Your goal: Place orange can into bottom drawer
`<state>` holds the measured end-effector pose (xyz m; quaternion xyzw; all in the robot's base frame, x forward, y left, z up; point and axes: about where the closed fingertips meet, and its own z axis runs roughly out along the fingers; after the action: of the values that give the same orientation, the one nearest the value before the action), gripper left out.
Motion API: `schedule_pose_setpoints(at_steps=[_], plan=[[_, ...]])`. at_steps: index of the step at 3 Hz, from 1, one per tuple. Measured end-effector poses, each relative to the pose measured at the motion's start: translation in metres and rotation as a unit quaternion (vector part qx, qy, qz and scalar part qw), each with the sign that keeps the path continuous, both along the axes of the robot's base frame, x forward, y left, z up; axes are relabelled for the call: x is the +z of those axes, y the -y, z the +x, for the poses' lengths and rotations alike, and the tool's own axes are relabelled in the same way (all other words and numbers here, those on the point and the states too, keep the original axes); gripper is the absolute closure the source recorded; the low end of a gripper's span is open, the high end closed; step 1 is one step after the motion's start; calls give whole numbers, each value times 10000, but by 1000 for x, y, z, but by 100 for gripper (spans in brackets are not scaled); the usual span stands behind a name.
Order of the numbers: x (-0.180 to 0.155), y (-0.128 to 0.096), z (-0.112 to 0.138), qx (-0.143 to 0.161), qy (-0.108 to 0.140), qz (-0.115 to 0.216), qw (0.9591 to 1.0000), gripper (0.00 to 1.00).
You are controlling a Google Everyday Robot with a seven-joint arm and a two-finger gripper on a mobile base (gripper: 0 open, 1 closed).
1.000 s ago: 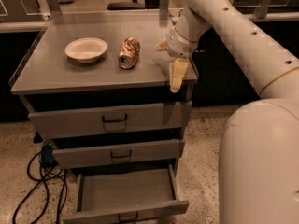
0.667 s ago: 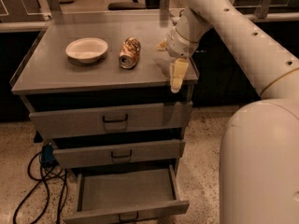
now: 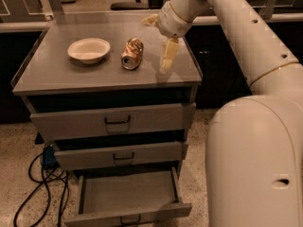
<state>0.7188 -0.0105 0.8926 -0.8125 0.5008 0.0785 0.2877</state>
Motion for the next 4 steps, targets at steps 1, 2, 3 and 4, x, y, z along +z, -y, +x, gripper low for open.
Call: schedule_pose_setpoints(at_steps=[1,2,3,4], plan=[[10,-44,9,274,-214,219,9992,0],[30,-47,19,208,37,401,9990,0],[12,-42,30,18,-152,1070,9941,0],[21,-39,63,-580,-82,1899,9801,0]])
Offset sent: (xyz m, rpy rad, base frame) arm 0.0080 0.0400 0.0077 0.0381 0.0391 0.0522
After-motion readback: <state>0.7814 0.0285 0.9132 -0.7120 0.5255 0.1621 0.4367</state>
